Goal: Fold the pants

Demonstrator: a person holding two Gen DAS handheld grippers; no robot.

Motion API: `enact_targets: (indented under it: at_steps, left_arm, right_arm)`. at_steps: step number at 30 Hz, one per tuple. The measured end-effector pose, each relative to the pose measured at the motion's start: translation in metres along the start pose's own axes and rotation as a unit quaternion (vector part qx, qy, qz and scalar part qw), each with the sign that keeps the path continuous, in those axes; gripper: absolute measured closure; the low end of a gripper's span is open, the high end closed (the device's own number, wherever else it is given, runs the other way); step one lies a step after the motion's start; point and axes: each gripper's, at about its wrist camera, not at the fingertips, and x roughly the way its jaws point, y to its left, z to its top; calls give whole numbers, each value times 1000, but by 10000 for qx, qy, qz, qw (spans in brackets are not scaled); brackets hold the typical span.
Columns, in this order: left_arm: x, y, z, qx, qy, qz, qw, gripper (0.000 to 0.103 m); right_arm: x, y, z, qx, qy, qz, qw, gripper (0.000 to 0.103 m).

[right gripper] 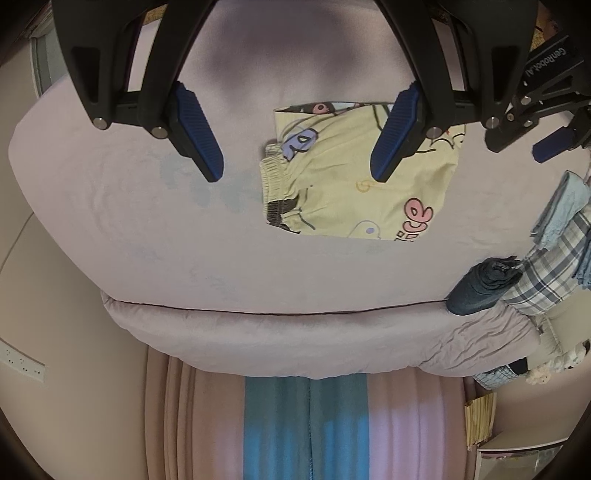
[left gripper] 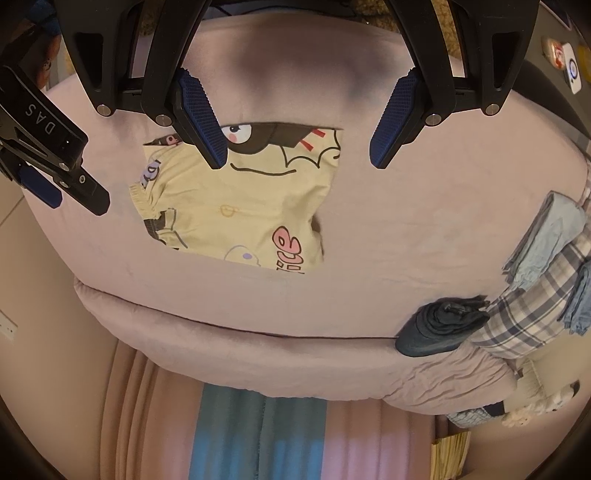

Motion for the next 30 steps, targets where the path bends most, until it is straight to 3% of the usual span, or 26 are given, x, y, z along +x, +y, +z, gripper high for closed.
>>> enact_targets:
  at_steps: [30]
  left_arm:
    - [-3, 1, -2, -50, -24, -111, 9999, 24]
  right_arm:
    - [1, 11, -2, -70, 29, -113, 9999, 20]
